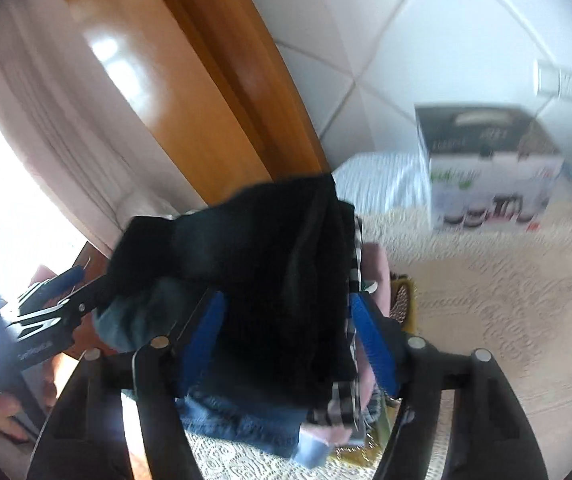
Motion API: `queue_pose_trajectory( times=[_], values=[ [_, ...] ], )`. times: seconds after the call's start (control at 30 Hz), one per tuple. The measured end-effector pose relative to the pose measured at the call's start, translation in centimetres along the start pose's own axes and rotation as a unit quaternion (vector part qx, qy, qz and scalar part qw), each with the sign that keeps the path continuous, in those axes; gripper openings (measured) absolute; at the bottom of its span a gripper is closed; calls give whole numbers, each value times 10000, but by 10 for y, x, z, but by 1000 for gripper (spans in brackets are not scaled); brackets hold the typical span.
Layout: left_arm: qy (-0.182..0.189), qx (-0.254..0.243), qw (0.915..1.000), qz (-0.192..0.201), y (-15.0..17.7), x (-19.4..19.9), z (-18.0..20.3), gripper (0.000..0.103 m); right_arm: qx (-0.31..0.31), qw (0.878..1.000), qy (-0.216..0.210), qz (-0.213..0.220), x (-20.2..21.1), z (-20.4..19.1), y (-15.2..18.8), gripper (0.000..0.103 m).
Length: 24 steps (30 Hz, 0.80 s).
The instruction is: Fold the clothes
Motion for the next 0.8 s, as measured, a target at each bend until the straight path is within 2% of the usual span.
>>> queue_pose_trajectory(
  times=[0.13, 0.2, 0.4, 0.43, 0.53, 0.8],
  values=[
    [-128, -140, 9998, 36, 19, 30, 22, 90, 280, 9994, 162, 142, 33, -7, 7, 70],
    [48, -97, 9999, -40, 31, 37, 37, 90, 414, 9986, 304, 129, 45, -8, 16, 70],
    [181, 58, 9996, -228, 51, 41, 53, 90, 646, 9970, 343, -234, 54, -8, 46, 71],
    [197, 44, 9994, -263, 54, 41, 54, 90, 716, 9963, 348, -315, 53, -8, 51, 75],
    [425, 133, 9984, -346, 62, 39, 57, 90, 946, 9933, 425, -520, 58, -18, 65, 100],
    [374, 235, 9985, -316, 66, 42, 50, 90, 1115, 9900, 658, -558, 56, -22, 67, 103]
  ],
)
Point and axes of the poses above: each gripper's, at about its wrist camera, not at the fingertips, and x roughly against the way its jaws point, z to its right, y to its underside, the point moved 9 cm from there along -x, roughly the way its jaws point, and after that the axes turned 6 degrees about x, right-handed, at the moved point
